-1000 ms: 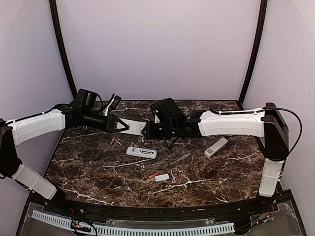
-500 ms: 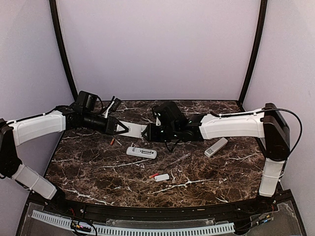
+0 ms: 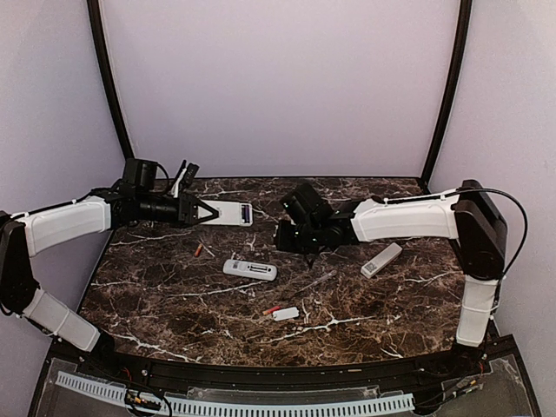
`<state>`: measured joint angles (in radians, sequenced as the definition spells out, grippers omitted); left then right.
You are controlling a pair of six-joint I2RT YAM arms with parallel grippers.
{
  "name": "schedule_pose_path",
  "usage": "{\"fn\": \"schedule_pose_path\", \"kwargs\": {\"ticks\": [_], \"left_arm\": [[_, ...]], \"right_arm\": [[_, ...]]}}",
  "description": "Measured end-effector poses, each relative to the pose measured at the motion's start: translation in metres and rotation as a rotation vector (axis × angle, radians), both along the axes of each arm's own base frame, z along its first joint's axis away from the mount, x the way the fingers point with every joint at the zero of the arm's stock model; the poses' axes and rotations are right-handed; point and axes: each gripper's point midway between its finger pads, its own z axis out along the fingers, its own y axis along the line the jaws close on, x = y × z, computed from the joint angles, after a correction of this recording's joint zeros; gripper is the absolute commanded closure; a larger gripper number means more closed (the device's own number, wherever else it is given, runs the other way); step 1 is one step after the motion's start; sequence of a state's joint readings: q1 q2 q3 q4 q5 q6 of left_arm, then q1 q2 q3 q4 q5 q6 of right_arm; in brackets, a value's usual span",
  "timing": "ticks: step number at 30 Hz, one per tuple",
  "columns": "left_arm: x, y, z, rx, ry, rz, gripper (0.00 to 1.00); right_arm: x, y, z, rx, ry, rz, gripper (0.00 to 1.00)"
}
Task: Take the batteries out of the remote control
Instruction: Remove the battery cover from the remote control.
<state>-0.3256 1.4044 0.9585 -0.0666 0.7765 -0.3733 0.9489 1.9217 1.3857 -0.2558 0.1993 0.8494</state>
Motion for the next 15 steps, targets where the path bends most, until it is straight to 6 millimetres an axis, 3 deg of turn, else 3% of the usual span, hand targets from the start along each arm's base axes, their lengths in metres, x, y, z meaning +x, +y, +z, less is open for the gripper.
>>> {"fn": "schedule_pose_path", "kwargs": {"ticks": [7, 15], "left_arm": [[0.001, 0.008, 0.008, 0.025, -0.056, 0.040, 1.00], [0.000, 0.046, 0.059, 0.004, -0.237, 0.156, 1.00]], "right_arm": [[0.003, -0.010, -0.004, -0.009, 0.000, -0.013, 0.76], [0.013, -0.045, -0.021, -0.057, 0.054, -0.010, 0.76]]}}
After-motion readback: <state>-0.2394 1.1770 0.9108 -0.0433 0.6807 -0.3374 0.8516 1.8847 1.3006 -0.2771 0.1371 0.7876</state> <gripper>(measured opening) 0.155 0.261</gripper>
